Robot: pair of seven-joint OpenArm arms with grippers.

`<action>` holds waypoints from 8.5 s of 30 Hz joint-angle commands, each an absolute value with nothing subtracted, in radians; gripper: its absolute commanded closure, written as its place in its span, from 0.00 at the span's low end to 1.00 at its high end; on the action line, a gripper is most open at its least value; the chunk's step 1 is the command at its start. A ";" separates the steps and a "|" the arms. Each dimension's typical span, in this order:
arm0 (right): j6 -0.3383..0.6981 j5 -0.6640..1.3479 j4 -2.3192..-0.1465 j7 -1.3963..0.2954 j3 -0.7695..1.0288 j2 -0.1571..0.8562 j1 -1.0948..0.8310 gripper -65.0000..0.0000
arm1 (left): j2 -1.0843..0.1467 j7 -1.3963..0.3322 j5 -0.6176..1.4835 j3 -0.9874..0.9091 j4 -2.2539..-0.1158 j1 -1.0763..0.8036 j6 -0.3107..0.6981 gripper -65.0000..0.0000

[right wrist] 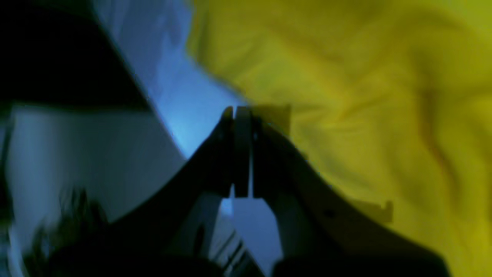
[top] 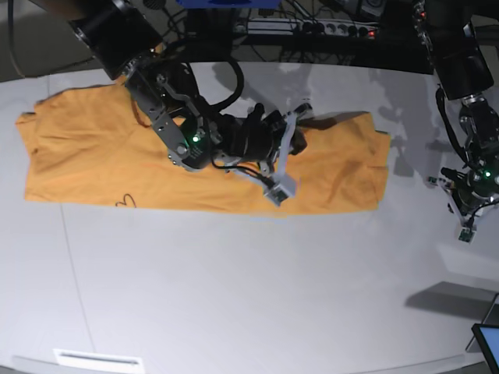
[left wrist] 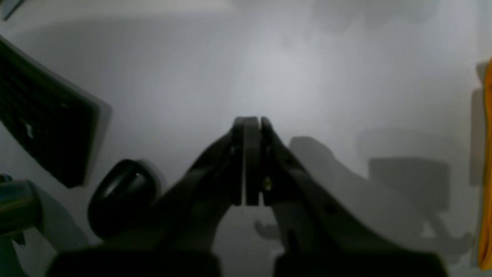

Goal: Fold the T-shirt properly

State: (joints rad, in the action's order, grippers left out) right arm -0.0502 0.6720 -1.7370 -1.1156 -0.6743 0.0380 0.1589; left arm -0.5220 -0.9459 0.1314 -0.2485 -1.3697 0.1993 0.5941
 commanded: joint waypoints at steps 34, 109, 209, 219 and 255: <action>-0.160 0.641 -1.879 -1.092 -0.403 0.249 0.094 1.00 | -0.690 -1.156 1.027 -0.414 -1.098 0.028 0.698 0.38; -0.157 0.469 -1.357 -0.865 -0.177 0.332 0.027 1.00 | -0.404 -1.156 1.029 -0.303 -1.095 0.053 0.698 0.37; -0.160 0.467 -1.724 -0.954 -0.387 0.297 0.079 1.00 | -0.633 -1.379 1.110 -0.203 -1.121 0.303 0.486 1.00; -0.163 0.467 -1.903 -1.152 -0.383 0.292 0.093 1.00 | -0.631 -1.396 1.110 -0.305 -1.214 0.297 0.484 1.00; -0.165 0.467 -1.903 -1.133 -0.380 0.292 -0.016 1.00 | -0.532 -1.396 1.484 -0.183 -1.245 0.275 0.147 1.00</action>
